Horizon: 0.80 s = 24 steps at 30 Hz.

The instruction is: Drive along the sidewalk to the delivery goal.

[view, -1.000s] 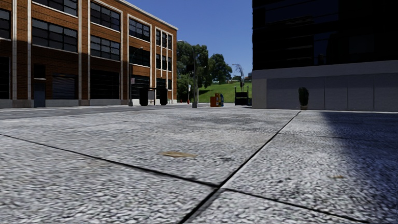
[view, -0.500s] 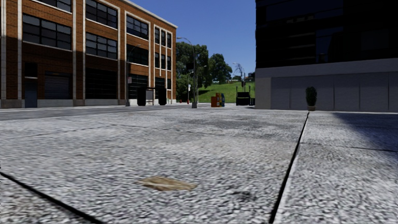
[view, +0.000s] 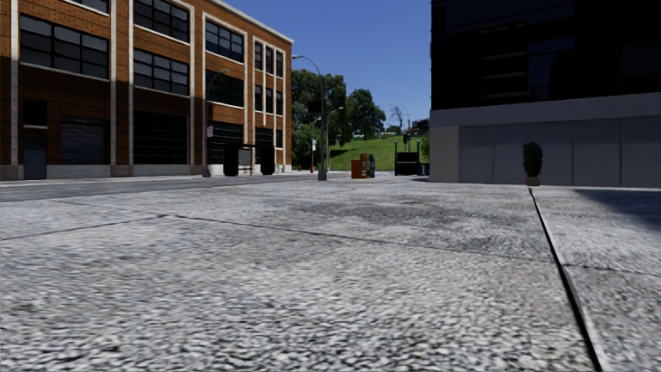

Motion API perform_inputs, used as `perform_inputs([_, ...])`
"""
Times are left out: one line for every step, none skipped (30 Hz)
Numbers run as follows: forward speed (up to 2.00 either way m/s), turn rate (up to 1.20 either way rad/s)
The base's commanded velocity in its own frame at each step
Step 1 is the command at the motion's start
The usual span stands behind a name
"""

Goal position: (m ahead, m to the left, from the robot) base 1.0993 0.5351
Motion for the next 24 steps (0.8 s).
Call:
perform_inputs([2.0,0.0])
perform_inputs([2.0,0.0])
perform_inputs([2.0,0.0])
perform_inputs([2.0,0.0])
perform_inputs([2.0,0.0])
perform_inputs([1.97,0.0])
perform_inputs([1.86,0.06])
perform_inputs([1.68,0.09])
perform_inputs([1.58,0.1])
perform_inputs([1.46,0.1])
perform_inputs([1.38,0.1])
perform_inputs([1.38,0.1])
perform_inputs([1.32,0.1])
perform_inputs([1.29,0.1])
perform_inputs([1.26,0.1])
perform_inputs([1.2,0.1])
perform_inputs([1.15,0.1])
perform_inputs([1.12,0.1])
perform_inputs([1.1,0.07])
perform_inputs([1.1,0.07])
perform_inputs([1.08,0.04])
perform_inputs([1.07,0.04])
perform_inputs([1.05,0.04])
perform_inputs([0.27,0.01])
